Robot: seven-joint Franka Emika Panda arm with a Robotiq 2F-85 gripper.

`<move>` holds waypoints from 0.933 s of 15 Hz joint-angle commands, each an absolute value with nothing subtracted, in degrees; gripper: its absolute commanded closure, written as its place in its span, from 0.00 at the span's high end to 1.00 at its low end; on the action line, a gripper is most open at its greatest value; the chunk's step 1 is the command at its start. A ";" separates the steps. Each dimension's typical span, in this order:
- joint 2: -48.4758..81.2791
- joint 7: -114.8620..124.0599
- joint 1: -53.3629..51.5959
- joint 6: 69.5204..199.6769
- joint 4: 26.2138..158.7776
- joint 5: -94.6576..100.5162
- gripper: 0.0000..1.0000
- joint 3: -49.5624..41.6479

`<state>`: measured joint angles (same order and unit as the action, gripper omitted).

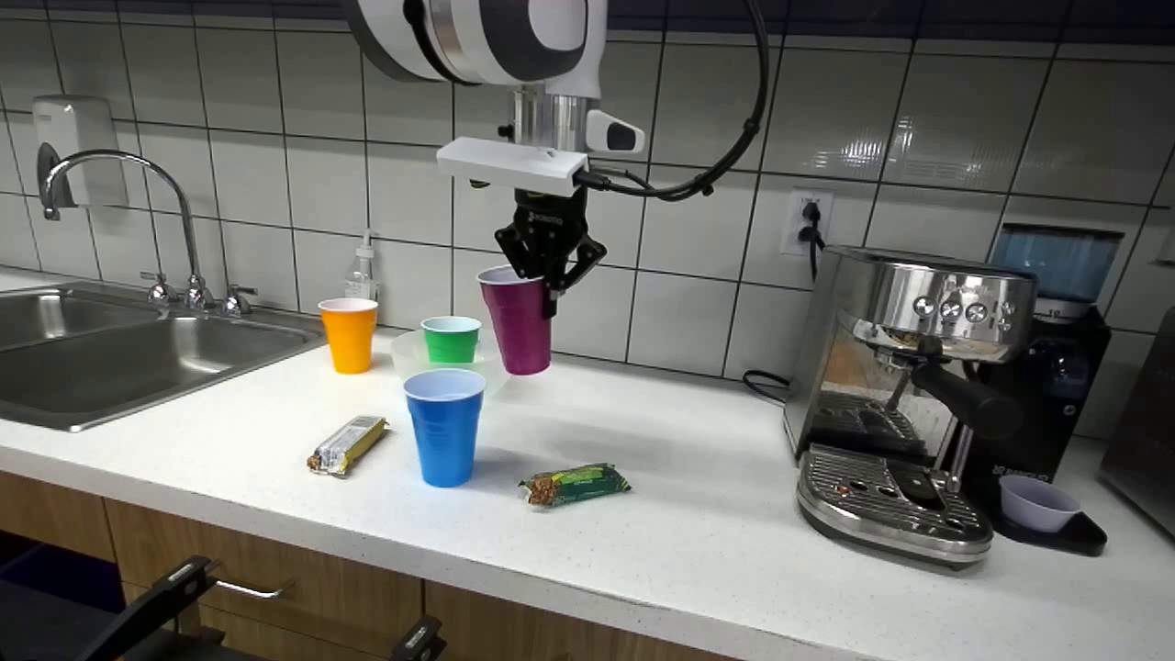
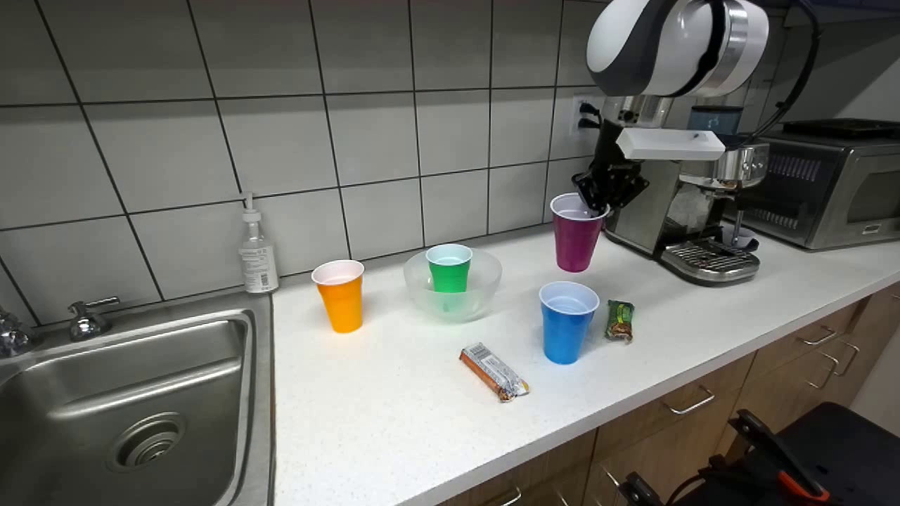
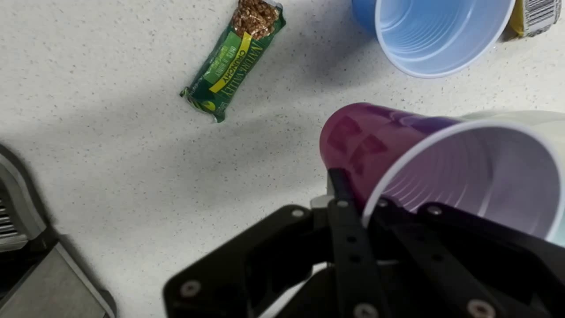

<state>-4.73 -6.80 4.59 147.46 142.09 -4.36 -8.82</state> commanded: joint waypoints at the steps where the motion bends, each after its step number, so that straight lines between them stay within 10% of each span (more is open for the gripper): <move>1: -6.88 -8.74 4.72 145.99 143.05 -5.60 0.01 -8.16; 14: -9.67 -15.04 3.69 140.06 142.59 -9.15 0.01 -8.18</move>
<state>-7.13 -11.30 4.12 144.11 142.35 -7.04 -8.20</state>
